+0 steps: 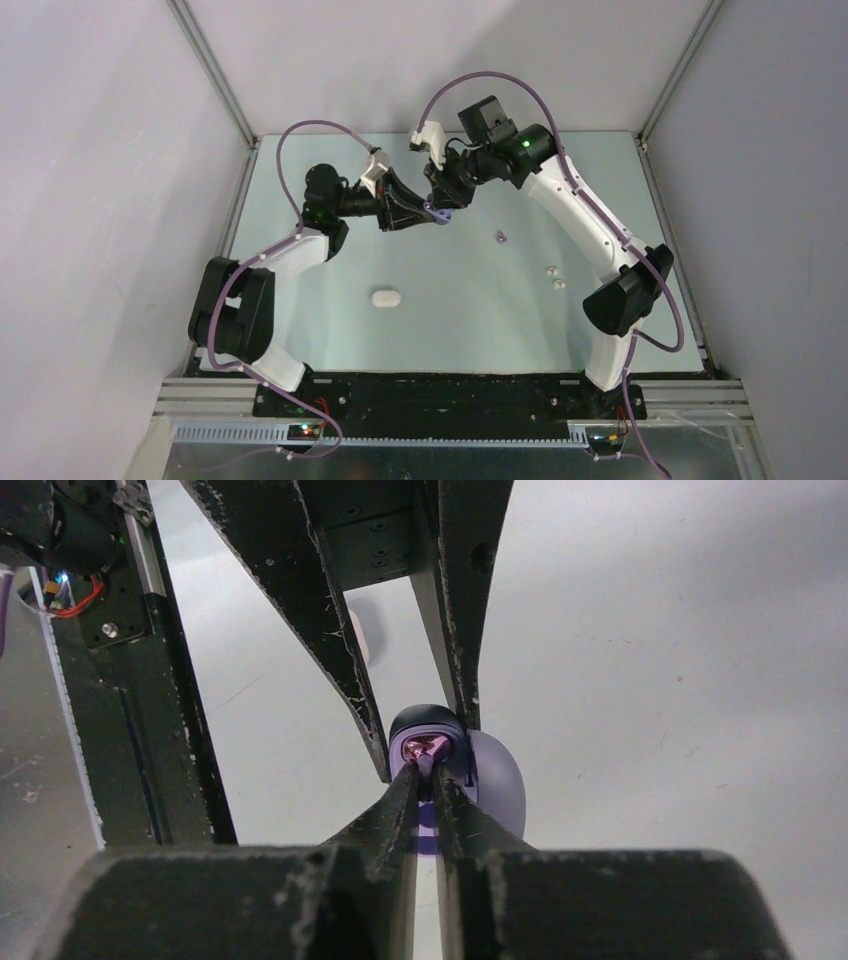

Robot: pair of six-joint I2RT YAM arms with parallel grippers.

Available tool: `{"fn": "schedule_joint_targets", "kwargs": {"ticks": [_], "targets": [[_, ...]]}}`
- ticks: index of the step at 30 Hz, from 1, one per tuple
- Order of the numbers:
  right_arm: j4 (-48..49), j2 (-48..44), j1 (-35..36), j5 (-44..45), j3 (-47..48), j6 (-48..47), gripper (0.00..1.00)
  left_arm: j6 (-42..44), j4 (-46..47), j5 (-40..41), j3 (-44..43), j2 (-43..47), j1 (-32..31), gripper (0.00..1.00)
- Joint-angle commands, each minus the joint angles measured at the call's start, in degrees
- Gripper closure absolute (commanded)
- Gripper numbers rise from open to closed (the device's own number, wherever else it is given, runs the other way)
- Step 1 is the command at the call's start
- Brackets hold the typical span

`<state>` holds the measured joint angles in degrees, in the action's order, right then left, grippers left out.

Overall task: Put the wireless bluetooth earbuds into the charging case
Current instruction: Place the earbud in the charging case, then move the earbud to the center of the board.

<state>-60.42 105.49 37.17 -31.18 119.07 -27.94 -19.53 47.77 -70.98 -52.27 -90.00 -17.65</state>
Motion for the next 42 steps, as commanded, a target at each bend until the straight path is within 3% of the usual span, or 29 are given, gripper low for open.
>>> {"fn": "schedule_joint_targets", "kwargs": {"ticks": [1,4,8,15,23,26,31,36,39,42], "targets": [[0.41,0.02,0.98,0.56,0.6,0.33,0.83,-0.08,1.77,0.24,-1.46,1.46,-0.11,1.0],[-0.46,-1.29,0.76,2.01,1.37,1.04,0.71,-0.06,1.56,0.45,-1.4,1.54,0.03,1.0],[-2.59,-2.95,0.0,0.74,6.71,2.69,0.62,-0.04,1.3,0.68,-1.52,1.55,0.28,1.0],[-1.24,-7.71,-3.82,-7.08,9.3,9.32,0.56,-0.16,0.6,0.95,-1.53,1.51,0.86,1.0],[8.5,-16.24,-14.95,-4.09,-13.19,7.72,0.57,-0.02,-3.96,2.29,-1.27,4.2,3.16,1.0],[7.71,-15.5,-17.87,-0.63,-20.76,1.01,0.57,1.43,-8.4,5.19,-0.3,7.38,4.67,1.0],[10.21,-11.07,-19.8,7.14,-28.41,0.35,0.63,2.93,-15.18,8.34,2.38,13.05,7.32,1.0],[15.19,-4.6,-22.65,11.18,-29.68,17.82,0.67,14.94,-34.11,10.16,0.94,18.56,9.64,1.0],[16.75,-1.26,-24.74,9.45,-29.47,29.01,0.7,17.54,-38.66,10.72,0.05,19.88,10.91,1.0],[16.84,3.69,-26.13,8.82,-28.53,33.16,0.73,19.06,-41.52,11.52,-0.18,20.64,11.51,1.0]]}}
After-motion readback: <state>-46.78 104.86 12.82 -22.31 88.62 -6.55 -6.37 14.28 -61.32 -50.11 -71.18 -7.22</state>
